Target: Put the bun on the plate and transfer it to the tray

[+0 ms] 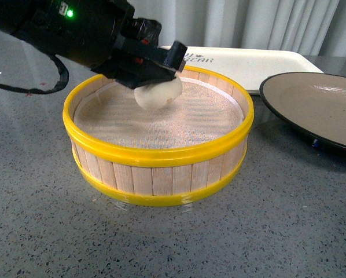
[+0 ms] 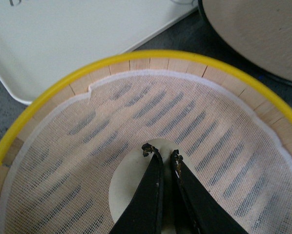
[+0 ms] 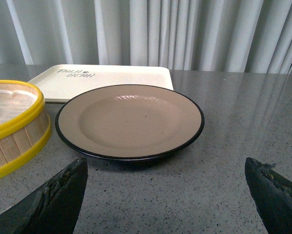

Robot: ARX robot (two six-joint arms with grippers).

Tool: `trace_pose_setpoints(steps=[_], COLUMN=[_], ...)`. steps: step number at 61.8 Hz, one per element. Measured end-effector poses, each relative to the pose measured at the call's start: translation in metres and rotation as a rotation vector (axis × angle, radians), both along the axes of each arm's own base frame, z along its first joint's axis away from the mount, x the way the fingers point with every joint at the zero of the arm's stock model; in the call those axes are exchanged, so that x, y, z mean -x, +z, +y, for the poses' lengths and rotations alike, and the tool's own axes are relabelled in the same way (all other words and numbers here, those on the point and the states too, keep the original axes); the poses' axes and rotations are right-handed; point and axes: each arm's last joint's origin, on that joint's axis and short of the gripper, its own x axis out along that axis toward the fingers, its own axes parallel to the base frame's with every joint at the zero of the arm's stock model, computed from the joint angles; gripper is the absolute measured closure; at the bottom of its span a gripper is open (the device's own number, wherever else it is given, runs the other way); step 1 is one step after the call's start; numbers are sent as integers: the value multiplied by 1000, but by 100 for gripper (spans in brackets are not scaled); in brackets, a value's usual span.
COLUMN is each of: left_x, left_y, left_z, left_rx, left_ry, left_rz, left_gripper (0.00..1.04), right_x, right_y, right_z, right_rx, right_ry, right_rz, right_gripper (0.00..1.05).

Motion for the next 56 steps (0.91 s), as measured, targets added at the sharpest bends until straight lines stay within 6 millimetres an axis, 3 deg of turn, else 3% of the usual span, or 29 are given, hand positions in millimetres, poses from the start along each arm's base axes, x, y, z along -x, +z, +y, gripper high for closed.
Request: trace_pose_setpoints(steps=[11,22,40,56], left_x=[-1,-3,-24,-44], left_y=[22,43,9,12], left_z=[-18,-59,-135,-166], left_rx=[44,101,-17,-30], left_ry=[-48,-171,-293,-322], left_rz=[-95,-234,-243,-226], left_gripper=[101,101,101,101], right_x=[0,0,0,0], right_y=[0,0,0,0], right_z=[0,0,0,0], right_rx=[0,0,0,0], right_ry=[0,0,0,0], right_rz=[0,0,0,0], right_gripper=[9,9,9,9])
